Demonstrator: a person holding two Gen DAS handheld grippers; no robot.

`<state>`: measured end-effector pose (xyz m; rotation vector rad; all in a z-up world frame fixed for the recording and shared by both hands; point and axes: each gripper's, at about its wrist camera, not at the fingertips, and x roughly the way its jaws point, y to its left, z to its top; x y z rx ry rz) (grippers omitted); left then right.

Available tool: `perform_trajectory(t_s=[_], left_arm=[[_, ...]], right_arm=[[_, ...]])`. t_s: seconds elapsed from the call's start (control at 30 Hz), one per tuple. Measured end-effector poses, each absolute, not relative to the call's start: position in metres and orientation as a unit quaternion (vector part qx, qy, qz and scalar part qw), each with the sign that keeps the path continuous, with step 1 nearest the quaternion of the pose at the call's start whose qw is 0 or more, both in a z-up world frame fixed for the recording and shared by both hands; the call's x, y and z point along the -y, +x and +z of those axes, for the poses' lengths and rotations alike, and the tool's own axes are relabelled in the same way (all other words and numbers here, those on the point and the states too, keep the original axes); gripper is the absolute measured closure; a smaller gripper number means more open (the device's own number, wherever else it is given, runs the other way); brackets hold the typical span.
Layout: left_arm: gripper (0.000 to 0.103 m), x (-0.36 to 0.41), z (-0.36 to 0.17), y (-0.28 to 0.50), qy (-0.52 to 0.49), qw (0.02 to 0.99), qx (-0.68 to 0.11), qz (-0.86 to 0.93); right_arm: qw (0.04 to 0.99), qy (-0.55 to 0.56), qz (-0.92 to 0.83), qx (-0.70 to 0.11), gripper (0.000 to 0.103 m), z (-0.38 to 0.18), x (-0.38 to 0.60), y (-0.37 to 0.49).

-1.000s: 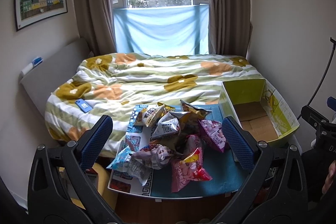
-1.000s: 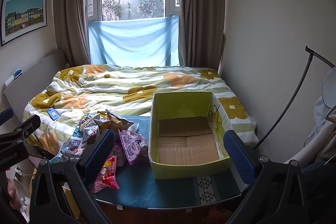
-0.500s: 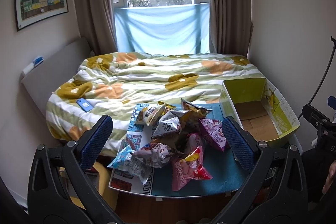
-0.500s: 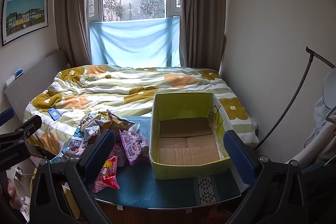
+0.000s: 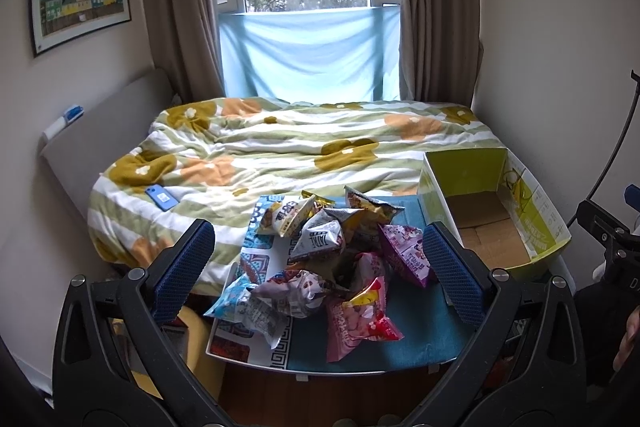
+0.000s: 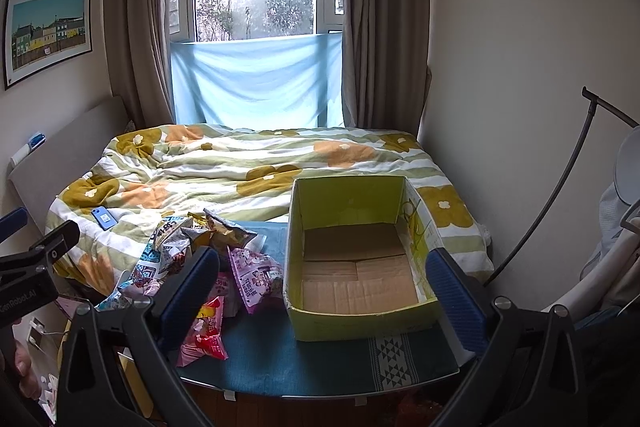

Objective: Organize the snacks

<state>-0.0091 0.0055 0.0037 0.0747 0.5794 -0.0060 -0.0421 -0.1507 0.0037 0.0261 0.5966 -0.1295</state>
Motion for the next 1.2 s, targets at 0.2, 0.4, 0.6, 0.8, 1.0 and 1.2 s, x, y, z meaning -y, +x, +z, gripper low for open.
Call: perform_trajectory(t_s=[0.2,0.4,0.6,0.8,1.0,1.2], left_arm=[[0.001,-0.006,0.004,-0.009,0.037,0.958,-0.286,-0.003],[0.001,-0.006,0.004,-0.012,0.036,0.957,-0.287,-0.002],[0.001,-0.005,0.003,-0.015,0.037,0.956,-0.290,-0.002],[0.001,-0.008,0.002,-0.017,0.030,0.953,-0.302,-0.012],[0.001,-0.028,-0.019,-0.022,0.010,0.944,-0.330,0.006],[0.001,-0.063,-0.059,-0.019,-0.002,0.930,-0.366,0.016]], right_arm=[[0.954,0.014,-0.064,-0.293,0.000,0.004,0.150,-0.043],[0.954,0.014,-0.064,-0.293,0.000,0.004,0.150,-0.043],[0.954,0.015,-0.063,-0.292,0.000,0.004,0.149,-0.043],[0.954,0.017,-0.058,-0.293,0.000,0.005,0.146,-0.044],[0.950,0.013,-0.029,-0.311,0.000,0.000,0.144,-0.038],[0.940,0.025,0.019,-0.339,0.000,-0.041,0.133,-0.018]])
